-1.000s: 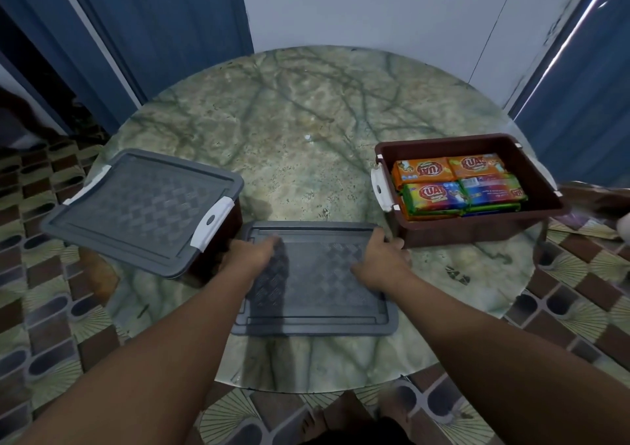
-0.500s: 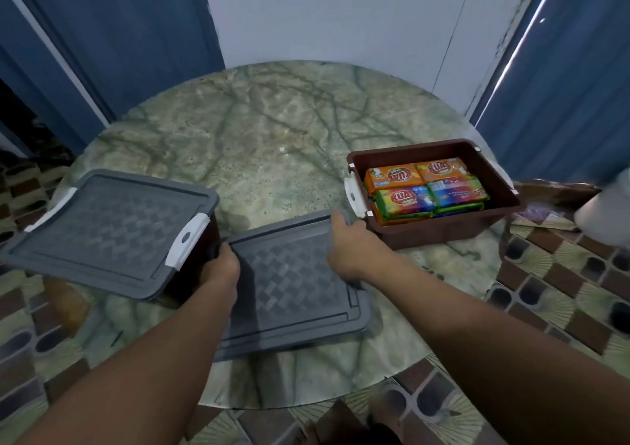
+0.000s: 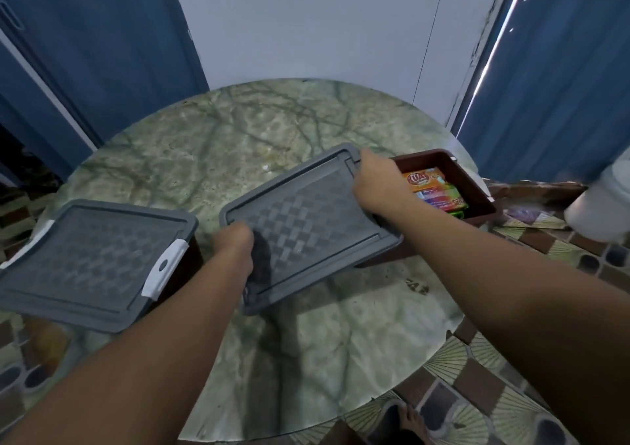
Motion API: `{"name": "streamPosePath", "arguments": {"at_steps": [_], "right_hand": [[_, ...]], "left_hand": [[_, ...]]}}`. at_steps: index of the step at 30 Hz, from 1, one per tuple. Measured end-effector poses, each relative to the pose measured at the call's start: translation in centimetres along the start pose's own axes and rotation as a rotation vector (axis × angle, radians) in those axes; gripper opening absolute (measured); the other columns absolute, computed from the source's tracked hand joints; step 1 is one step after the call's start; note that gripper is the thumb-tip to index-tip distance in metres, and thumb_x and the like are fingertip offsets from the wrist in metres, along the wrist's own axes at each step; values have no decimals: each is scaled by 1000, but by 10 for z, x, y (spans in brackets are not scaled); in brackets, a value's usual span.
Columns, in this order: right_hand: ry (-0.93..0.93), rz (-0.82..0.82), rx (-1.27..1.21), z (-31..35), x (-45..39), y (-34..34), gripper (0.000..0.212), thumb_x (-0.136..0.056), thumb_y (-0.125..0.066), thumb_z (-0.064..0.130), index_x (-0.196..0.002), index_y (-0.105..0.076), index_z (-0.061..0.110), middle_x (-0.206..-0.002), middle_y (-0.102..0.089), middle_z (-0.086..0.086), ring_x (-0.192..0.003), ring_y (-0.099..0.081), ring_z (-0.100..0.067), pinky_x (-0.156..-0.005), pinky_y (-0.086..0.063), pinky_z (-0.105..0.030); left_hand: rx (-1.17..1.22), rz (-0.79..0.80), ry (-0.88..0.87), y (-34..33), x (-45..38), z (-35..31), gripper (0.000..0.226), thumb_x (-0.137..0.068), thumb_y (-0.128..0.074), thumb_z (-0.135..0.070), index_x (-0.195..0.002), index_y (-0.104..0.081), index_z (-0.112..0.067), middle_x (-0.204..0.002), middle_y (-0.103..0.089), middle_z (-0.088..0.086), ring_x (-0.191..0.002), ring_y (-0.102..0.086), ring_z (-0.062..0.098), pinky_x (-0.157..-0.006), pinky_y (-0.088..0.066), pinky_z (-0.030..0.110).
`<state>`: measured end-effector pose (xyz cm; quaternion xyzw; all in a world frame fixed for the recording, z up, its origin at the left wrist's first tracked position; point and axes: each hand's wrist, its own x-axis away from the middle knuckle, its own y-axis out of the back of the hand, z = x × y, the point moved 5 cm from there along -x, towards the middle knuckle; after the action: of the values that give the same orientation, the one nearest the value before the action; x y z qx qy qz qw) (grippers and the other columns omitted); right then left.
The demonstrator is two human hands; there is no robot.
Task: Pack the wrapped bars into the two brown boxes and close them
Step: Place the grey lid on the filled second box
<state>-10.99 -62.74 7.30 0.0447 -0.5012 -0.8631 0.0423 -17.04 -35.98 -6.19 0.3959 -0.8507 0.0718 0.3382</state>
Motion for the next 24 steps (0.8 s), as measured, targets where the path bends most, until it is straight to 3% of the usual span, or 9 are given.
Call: {"name": "streamPosePath", "arguments": {"at_steps": [3,4,6,9,12,14,18,21,24], "right_hand": [[-60,-14,-33,-37,-19,13,31,-100,-47,11,-129,-51,3,-127,-62,-24,-118,-58,-42,-90,-45,-40],[-76,-16,-50,-51,-25,18,32,-100,-47,13,-131,-50,3,-127,-62,-24,-118,-58,-42,-91,-46,-41],[-102,-24,-77,-79,-36,28,32,-100,-47,17,-130,-49,5,-122,-64,-23,-114,-59,-42,-94,-50,-44],[-134,-9,-56,-124,-52,39,28,-100,-46,20,-124,-46,6,-114,-64,-21,-104,-60,-40,-84,-49,-43],[-137,7,-37,-162,-70,50,26,-101,-43,22,-123,-46,8,-114,-62,-21,-96,-56,-37,-77,-44,-42],[-140,0,-14,-181,-79,57,25,-102,-41,23,-123,-44,10,-111,-62,-19,-92,-55,-35,-74,-42,-41],[-153,27,34,-211,-90,61,29,-99,-44,23,-124,-43,8,-125,-56,-20,-110,-56,-41,-79,-41,-42],[-181,60,82,-224,-90,58,37,-100,-46,25,-132,-41,7,-135,-46,-21,-123,-46,-43,-92,-41,-49],[-187,81,133,-228,-88,55,35,-102,-46,27,-131,-42,6,-136,-41,-22,-125,-41,-43,-95,-38,-48]], "left_hand": [[-177,-22,-165,-21,21,-21,51,-104,-48,-33,-147,-42,-6,-115,-54,6,-82,-53,21,-75,-43,34],[-213,0,-222,-30,28,-28,50,-104,-49,-33,-146,-42,-7,-112,-54,4,-79,-52,21,-73,-44,33],[-238,38,-315,-53,36,-36,48,-102,-53,-36,-139,-49,-6,-110,-60,5,-88,-59,25,-80,-52,39],[-310,80,-388,-86,53,-42,39,-99,-59,-37,-119,-57,-4,-108,-63,11,-96,-62,31,-89,-53,45],[-390,86,-415,-118,59,-38,39,-95,-65,-42,-103,-61,-4,-100,-62,12,-92,-62,32,-79,-51,41],[-433,78,-455,-135,63,-39,39,-93,-68,-44,-83,-57,-8,-84,-59,10,-76,-59,28,-67,-47,39],[-601,34,-549,-158,79,-41,49,-91,-70,-44,-63,-45,-13,-61,-45,5,-56,-46,23,-54,-32,31],[-743,-7,-592,-164,91,-42,49,-90,-69,-49,-64,-50,-12,-61,-51,5,-58,-52,24,-53,-32,31],[-825,-36,-633,-167,93,-43,49,-90,-66,-54,-70,-54,-11,-67,-58,6,-63,-57,24,-53,-35,32]]}}
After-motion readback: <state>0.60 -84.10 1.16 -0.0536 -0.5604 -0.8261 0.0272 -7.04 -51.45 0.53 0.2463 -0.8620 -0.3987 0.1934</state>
